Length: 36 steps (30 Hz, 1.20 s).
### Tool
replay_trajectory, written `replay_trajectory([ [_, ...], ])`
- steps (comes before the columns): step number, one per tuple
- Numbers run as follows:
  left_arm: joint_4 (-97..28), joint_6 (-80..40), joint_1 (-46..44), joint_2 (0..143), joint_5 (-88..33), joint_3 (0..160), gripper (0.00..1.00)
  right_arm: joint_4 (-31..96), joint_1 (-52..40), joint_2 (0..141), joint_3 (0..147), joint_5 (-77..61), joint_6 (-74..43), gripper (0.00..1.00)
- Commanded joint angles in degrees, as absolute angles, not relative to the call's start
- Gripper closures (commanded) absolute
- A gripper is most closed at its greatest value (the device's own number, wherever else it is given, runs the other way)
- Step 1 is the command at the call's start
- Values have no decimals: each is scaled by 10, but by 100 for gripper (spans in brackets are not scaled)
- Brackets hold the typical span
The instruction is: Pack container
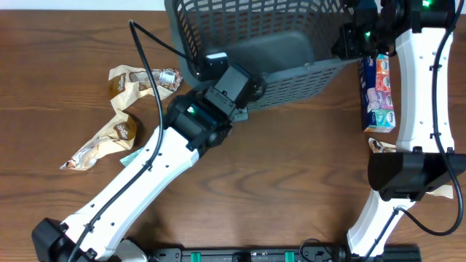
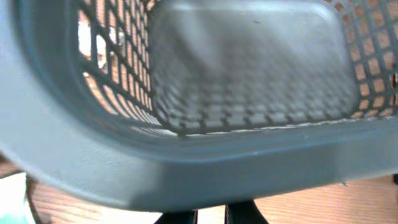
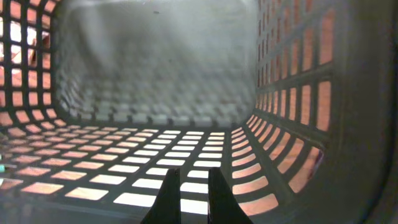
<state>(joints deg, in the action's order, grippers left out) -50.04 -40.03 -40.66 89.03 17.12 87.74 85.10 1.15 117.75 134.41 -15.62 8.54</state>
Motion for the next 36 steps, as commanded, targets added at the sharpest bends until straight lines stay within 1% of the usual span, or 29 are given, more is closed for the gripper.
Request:
replay_trajectory([
  [1, -496, -380, -391, 887, 192, 883, 94, 868, 3, 1179, 1345, -148, 95, 99],
  [17, -457, -338, -362, 887, 206, 883, 94, 905, 3, 1179, 1345, -148, 95, 98],
  [25, -458, -332, -360, 887, 206, 883, 94, 894, 2, 1179, 1346, -148, 95, 98],
  [26, -458, -332, -360, 887, 206, 883, 93, 893, 2, 1179, 1346, -148, 95, 95],
  [28, -459, -330, -360, 887, 206, 883, 85, 888, 2, 1179, 1346, -149, 95, 83],
  [30, -460, -330, -360, 887, 206, 883, 83, 883, 2, 1179, 1346, -152, 95, 74],
  [31, -460, -330, -360, 887, 206, 883, 83, 880, 2, 1179, 1346, -154, 95, 67],
  [33, -461, -330, -360, 887, 206, 883, 83, 875, 2, 1179, 1346, -165, 95, 58],
  [34, -460, -330, -360, 887, 206, 883, 79, 872, 2, 1179, 1346, -170, 95, 50],
  [36, -460, -330, -360, 887, 206, 883, 76, 867, 2, 1179, 1346, -178, 95, 42],
])
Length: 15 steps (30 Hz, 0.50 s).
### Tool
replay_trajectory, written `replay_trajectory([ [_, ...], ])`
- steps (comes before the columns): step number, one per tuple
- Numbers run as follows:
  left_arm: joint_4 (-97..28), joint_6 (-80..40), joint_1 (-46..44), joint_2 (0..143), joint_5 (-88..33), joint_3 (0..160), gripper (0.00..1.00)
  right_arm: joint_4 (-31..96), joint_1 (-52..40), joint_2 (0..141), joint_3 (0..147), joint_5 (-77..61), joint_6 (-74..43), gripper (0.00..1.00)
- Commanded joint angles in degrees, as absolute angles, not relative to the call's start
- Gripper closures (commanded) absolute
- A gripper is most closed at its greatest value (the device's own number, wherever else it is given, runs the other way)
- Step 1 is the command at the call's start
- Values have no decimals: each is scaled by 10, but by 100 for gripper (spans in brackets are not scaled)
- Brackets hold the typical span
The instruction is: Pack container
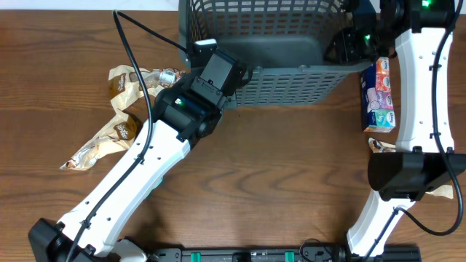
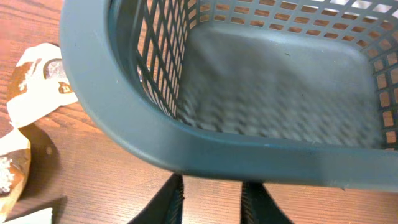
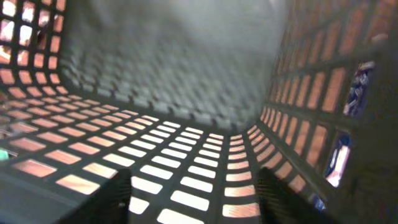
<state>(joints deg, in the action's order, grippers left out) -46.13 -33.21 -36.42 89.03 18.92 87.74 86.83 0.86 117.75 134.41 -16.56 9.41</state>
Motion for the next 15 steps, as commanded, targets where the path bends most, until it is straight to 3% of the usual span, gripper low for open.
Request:
replay_trajectory([
  [1, -460, -330, -360, 887, 206, 883, 74, 865, 2, 1179, 1347, -183, 95, 36],
  [4, -461, -323, -361, 886, 205, 883, 63, 862, 2, 1179, 1351, -200, 95, 17],
  [9, -461, -293, -368, 874, 202, 883, 44, 860, 2, 1179, 1374, -230, 96, 2],
  [12, -460, -291, -374, 859, 203, 883, 34, 863, 2, 1179, 1406, -249, 95, 1],
  [15, -461, -289, -379, 840, 202, 883, 31, 871, 2, 1179, 1449, -276, 95, 1],
])
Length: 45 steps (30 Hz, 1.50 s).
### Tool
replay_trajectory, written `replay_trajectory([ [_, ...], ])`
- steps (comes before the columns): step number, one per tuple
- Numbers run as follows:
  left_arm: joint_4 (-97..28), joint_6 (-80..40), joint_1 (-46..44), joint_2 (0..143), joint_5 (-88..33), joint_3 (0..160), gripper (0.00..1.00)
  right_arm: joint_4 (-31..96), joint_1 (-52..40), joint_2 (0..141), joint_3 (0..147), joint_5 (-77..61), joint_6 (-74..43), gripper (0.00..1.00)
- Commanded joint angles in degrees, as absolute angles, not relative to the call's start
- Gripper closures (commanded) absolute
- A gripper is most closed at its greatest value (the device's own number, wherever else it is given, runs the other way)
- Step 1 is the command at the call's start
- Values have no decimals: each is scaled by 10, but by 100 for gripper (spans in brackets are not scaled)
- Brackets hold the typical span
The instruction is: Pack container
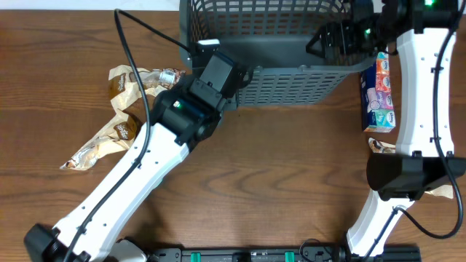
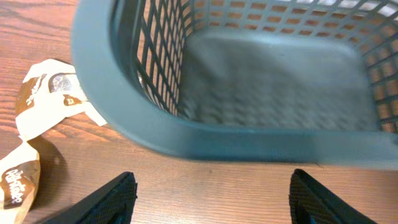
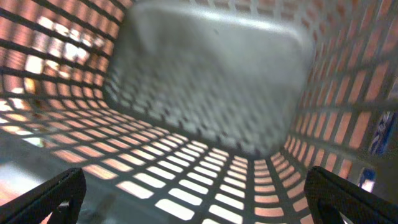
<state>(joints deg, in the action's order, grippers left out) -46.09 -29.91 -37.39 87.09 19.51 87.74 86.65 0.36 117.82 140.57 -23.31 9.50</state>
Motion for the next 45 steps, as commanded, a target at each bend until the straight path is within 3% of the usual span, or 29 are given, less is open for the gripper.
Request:
replay_trajectory([
  [1, -462, -289, -380, 832, 202, 883, 31, 876, 2, 1179, 1467, -287, 95, 1],
  [7, -485, -289, -381, 767, 202, 883, 29, 927, 2, 1178, 1592, -314, 95, 1],
  [11, -519, -289, -381, 709, 202, 883, 24, 973, 6, 1166, 1669, -250, 77, 1],
  [17, -549, -253, -381, 625, 203, 883, 1, 973, 41, 1079, 1684, -152, 51, 1],
  [27, -623, -229, -381, 555, 338, 883, 2, 973, 168, 956, 1683, 6, 60, 1],
  [33, -697, -229, -381, 546, 397, 883, 1, 973, 218, 922, 1682, 21, 35, 1],
  [38, -748, -229, -381, 546, 397, 883, 1, 973, 218, 923, 1651, 21, 115, 1],
  [45, -775, -229, -381, 546, 397, 883, 1, 970, 219, 949, 1500, -23, 266, 1],
])
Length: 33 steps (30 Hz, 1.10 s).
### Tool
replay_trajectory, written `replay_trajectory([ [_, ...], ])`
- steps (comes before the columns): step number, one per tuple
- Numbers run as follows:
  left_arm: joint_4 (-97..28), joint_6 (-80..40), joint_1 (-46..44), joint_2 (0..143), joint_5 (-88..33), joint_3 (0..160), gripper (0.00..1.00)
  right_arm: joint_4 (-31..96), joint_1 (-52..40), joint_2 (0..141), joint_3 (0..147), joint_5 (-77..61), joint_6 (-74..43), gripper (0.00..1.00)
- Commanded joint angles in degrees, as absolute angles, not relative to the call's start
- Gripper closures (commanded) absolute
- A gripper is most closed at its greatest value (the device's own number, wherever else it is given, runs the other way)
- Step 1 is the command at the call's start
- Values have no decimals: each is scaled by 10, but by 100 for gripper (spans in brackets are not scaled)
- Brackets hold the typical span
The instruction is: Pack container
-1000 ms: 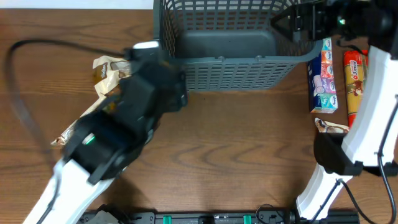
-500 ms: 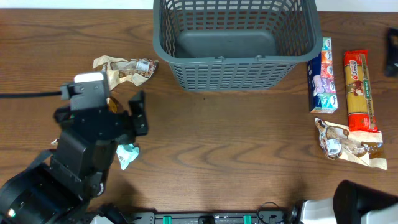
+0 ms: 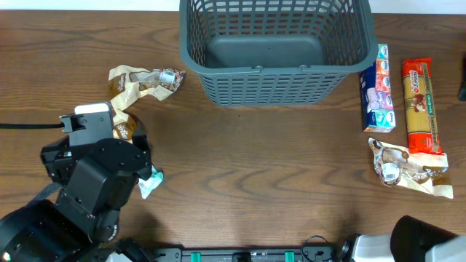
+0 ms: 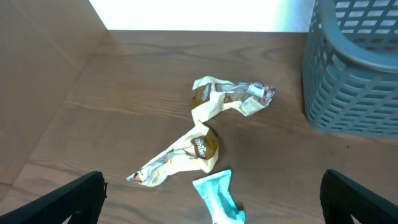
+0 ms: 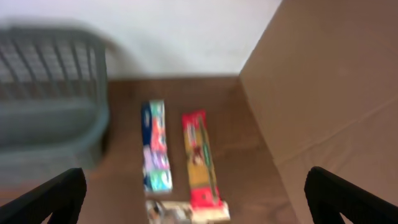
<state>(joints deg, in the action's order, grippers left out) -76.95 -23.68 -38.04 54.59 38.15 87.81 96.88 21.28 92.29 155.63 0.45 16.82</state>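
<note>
The grey mesh basket (image 3: 277,51) stands upright and empty at the table's far edge. Cream-and-brown wrappers (image 3: 138,84) and a teal packet (image 3: 149,182) lie left of it. A blue pack (image 3: 377,87), a red-and-yellow pack (image 3: 416,105) and a crumpled bag (image 3: 404,167) lie to its right. My left gripper (image 4: 211,183) hangs open and empty, high over the teal packet (image 4: 214,196) and wrappers (image 4: 211,124). My right gripper (image 5: 193,183) is open and empty, high above the blue pack (image 5: 154,146) and the red pack (image 5: 200,158).
My left arm's bulk (image 3: 95,182) covers the table's near left and part of the wrappers. A brown cardboard wall (image 5: 329,93) rises past the table's right edge. Another stands at the left (image 4: 37,74). Bare wood (image 3: 269,167) lies in front of the basket.
Both grippers were open at the basket, the left at its near-left rim, the right inside by the right wall. Now both arms are drawn back high over the table's two sides.
The basket stood skewed and tilted with both grippers shut on its rim. Then it sat square at the far edge, the jaws parting. Then both stood wide open at it. Now the basket rests alone and both arms are away from it.
</note>
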Motion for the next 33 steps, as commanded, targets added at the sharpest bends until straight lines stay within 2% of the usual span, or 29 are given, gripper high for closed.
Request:
replay_trajectory([
  [1, -776, -229, -381, 546, 397, 883, 1, 966, 220, 956, 1476, -24, 282, 1],
  [10, -776, -229, -381, 546, 397, 883, 1, 896, 222, 1041, 1312, 0, 294, 1],
  [15, -776, -229, -381, 546, 397, 883, 1, 862, 222, 1097, 1308, -9, 285, 1],
  [21, -776, -229, -381, 546, 397, 883, 2, 806, 222, 1160, 1308, -9, 195, 1],
  [33, -776, -229, -381, 546, 397, 883, 2, 781, 221, 1252, 1308, -77, 173, 1],
])
